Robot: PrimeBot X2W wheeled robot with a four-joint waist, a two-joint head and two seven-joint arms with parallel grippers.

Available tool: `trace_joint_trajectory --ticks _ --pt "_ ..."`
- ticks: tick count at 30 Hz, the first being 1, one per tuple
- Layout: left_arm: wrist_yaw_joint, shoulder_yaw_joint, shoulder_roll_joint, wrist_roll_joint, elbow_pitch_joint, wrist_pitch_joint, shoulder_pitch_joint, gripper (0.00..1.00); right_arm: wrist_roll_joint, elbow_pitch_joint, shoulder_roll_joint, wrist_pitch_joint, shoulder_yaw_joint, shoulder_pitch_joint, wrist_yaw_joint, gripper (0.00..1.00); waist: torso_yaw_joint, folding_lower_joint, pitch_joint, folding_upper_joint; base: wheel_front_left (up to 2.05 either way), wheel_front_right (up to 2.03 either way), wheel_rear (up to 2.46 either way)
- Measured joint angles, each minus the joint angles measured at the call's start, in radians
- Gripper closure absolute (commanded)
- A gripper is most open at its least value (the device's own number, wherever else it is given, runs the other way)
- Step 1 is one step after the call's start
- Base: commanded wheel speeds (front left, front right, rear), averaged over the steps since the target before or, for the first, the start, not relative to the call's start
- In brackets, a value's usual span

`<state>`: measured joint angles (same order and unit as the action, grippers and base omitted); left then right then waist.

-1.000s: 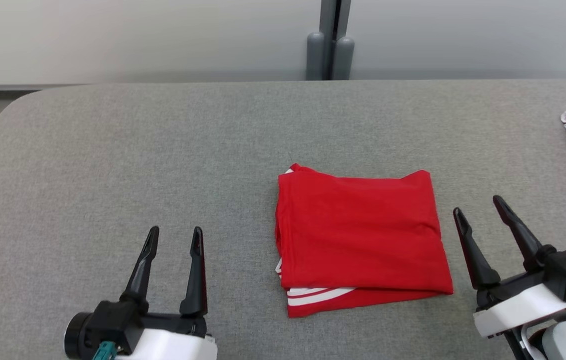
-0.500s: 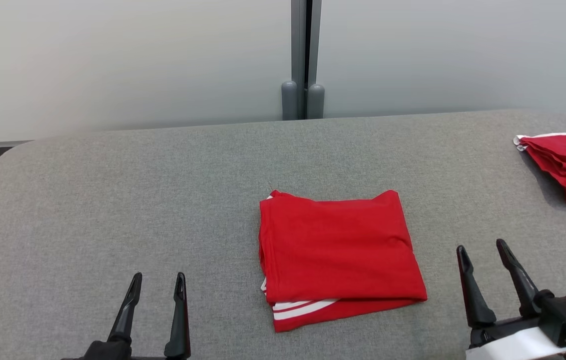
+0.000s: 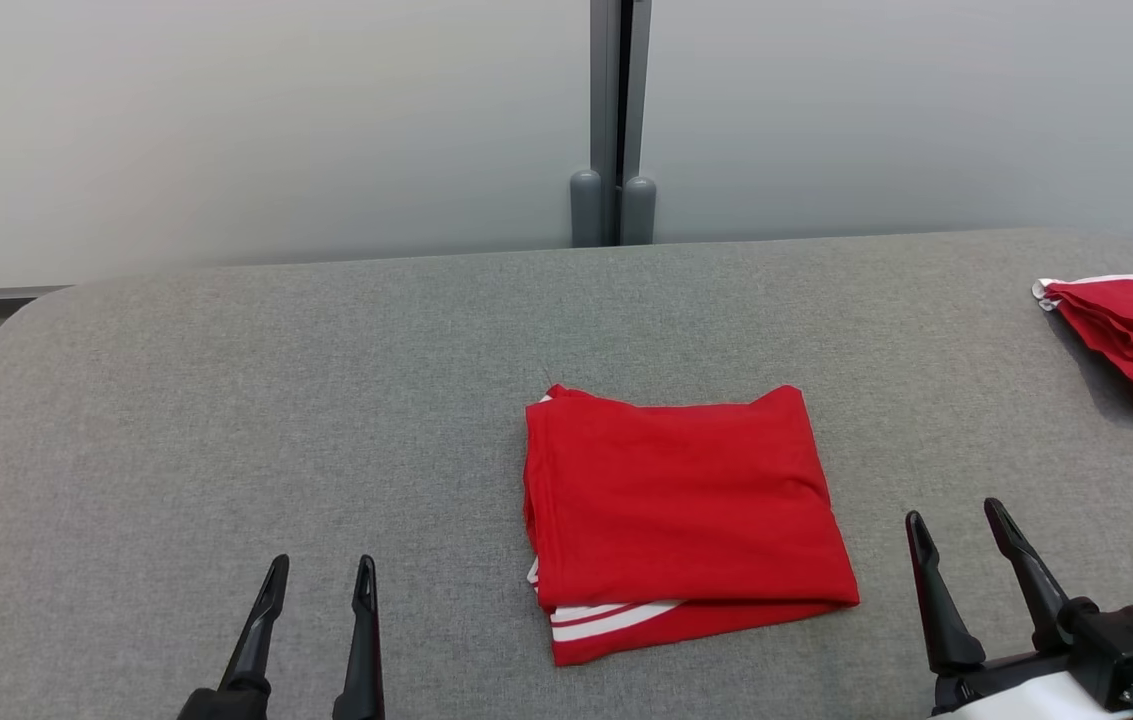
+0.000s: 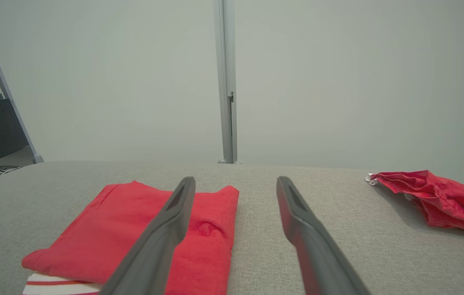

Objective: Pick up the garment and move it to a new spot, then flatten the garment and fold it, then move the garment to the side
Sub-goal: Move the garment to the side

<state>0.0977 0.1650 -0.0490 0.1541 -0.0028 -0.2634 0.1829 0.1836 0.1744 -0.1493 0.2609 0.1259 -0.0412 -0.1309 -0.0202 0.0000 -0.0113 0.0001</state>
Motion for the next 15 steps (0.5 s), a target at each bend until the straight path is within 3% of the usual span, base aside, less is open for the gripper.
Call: trace_joint_trajectory --ticks 9,12,15 --pt "0.005 0.007 0.000 -0.003 -0.002 0.000 0.000 0.00 0.001 0.007 0.002 0.000 0.011 -0.002 0.000 0.00 0.010 0.0000 0.009 0.0000 0.00 0.00 0.00" --pt "0.004 0.017 0.000 -0.008 0.001 0.000 -0.003 0.00 0.046 0.043 -0.001 0.000 0.024 0.014 0.000 0.00 0.017 0.0000 0.022 0.0000 0.00 0.00 0.00" --pt "0.000 0.032 0.000 -0.011 0.005 0.000 -0.021 0.00 0.161 0.105 -0.024 0.000 0.075 0.078 0.000 0.00 0.025 0.0000 0.048 0.0000 0.00 0.00 0.00"
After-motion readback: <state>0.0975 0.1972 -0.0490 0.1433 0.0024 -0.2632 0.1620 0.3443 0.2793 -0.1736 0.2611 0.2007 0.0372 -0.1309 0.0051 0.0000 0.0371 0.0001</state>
